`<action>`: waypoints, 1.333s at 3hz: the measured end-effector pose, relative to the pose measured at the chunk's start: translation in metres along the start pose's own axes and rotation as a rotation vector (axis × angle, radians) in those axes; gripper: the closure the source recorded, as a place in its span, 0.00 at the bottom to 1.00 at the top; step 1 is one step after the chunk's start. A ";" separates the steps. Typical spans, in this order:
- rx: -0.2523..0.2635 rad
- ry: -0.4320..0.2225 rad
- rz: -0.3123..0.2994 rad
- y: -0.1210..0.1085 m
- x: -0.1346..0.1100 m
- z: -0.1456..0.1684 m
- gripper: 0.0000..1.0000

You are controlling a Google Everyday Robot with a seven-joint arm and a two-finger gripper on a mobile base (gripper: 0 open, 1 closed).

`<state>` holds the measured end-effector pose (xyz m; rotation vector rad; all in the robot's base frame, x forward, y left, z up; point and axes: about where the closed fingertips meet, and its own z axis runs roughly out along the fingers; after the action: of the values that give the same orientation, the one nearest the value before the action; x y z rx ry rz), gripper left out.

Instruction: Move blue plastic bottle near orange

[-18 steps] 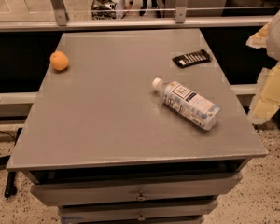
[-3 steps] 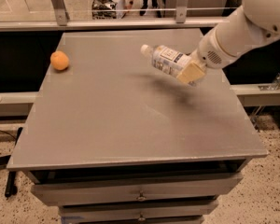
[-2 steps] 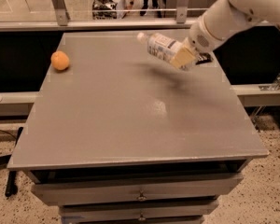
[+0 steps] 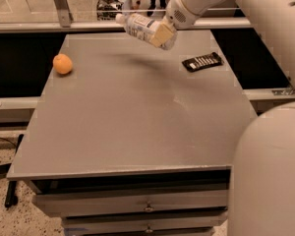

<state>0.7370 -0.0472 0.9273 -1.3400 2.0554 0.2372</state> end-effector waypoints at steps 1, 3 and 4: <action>-0.037 -0.089 -0.038 0.003 -0.062 0.006 1.00; -0.108 -0.157 -0.028 0.023 -0.112 0.022 1.00; -0.127 -0.143 0.026 0.030 -0.098 0.032 1.00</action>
Offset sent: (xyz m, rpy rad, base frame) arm 0.0248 0.1510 0.0693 0.2324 0.0339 0.1567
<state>0.7495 0.0554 0.9573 -1.3318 1.9666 0.4686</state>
